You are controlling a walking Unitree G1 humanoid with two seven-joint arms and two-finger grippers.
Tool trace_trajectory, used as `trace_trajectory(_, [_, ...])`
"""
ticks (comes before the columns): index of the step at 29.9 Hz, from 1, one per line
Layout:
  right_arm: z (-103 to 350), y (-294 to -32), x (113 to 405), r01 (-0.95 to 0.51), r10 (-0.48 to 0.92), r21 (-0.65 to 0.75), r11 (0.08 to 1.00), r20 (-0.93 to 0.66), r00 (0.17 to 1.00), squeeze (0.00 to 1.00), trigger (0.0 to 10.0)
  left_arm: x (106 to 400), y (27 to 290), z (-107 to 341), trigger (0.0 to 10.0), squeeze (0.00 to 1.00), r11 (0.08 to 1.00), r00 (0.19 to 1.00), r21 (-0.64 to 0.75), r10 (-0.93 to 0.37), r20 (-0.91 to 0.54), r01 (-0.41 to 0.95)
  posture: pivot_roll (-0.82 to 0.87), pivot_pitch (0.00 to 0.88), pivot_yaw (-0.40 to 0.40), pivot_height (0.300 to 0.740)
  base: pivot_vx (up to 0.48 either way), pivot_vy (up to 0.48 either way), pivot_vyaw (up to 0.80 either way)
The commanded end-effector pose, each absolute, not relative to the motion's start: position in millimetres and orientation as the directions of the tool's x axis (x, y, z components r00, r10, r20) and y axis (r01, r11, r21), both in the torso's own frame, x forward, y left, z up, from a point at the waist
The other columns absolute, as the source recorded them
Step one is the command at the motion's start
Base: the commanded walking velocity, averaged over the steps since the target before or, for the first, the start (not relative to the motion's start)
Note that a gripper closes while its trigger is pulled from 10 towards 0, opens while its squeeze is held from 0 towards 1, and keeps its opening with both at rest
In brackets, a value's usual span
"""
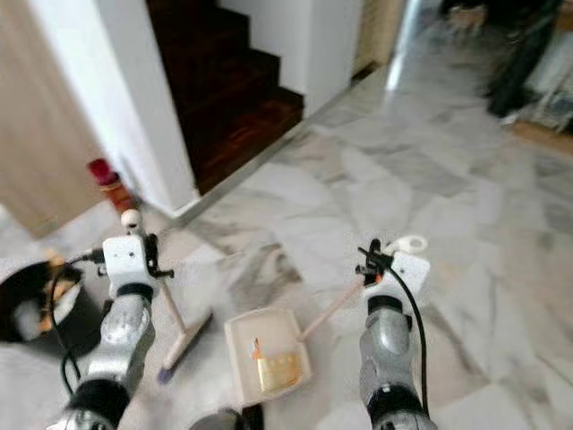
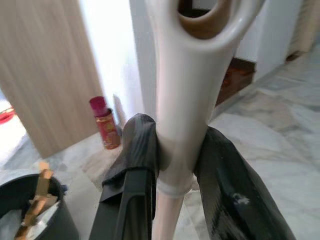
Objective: Sweep floor
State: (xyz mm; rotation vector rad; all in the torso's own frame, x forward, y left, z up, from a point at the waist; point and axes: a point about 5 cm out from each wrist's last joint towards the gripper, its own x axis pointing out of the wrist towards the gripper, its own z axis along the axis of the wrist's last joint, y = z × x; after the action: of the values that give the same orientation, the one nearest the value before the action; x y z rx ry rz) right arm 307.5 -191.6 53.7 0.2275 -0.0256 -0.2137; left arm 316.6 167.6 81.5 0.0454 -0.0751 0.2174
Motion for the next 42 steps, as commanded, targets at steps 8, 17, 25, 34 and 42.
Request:
trace_trajectory(8, [63.5,-197.8,310.6,0.220,-0.237,0.226,0.949,0.050,0.970,0.00,10.0,320.4,163.2,92.2,10.0,0.00,0.978,0.971,0.026,0.202,0.125,-0.207,-0.03,0.036,-0.016,0.740,-0.296,0.000,0.00])
trace_trajectory(17, [64.1,-198.6,310.3,0.227,-0.244,0.227,0.947,0.051,0.968,0.00,10.0,319.5,163.8,91.9,10.0,0.00,0.978,0.971,0.019,0.205,0.125,-0.209,-0.03,0.042,-0.015,0.740,-0.285,0.000,0.00])
trace_trajectory(25, [64.1,-199.0,310.5,0.230,-0.248,0.235,0.944,0.050,0.968,0.00,10.0,319.6,164.8,91.2,10.0,0.00,0.975,0.969,0.029,0.215,0.119,-0.220,-0.03,0.043,-0.015,0.740,-0.154,0.000,0.00])
trace_trajectory(34, [64.5,-200.7,310.7,0.240,-0.259,0.238,0.941,0.050,0.965,0.00,10.0,320.2,166.6,90.2,10.0,0.00,0.973,0.968,0.013,0.229,0.104,-0.232,-0.03,0.048,-0.016,0.740,0.000,0.075,0.00])
trace_trajectory(42, [63.8,-201.8,310.1,0.247,-0.266,0.244,0.938,0.045,0.963,0.00,10.0,320.0,167.0,90.1,10.0,0.00,0.972,0.967,0.015,0.233,0.103,-0.236,-0.03,0.052,-0.017,0.740,0.000,0.404,0.00])
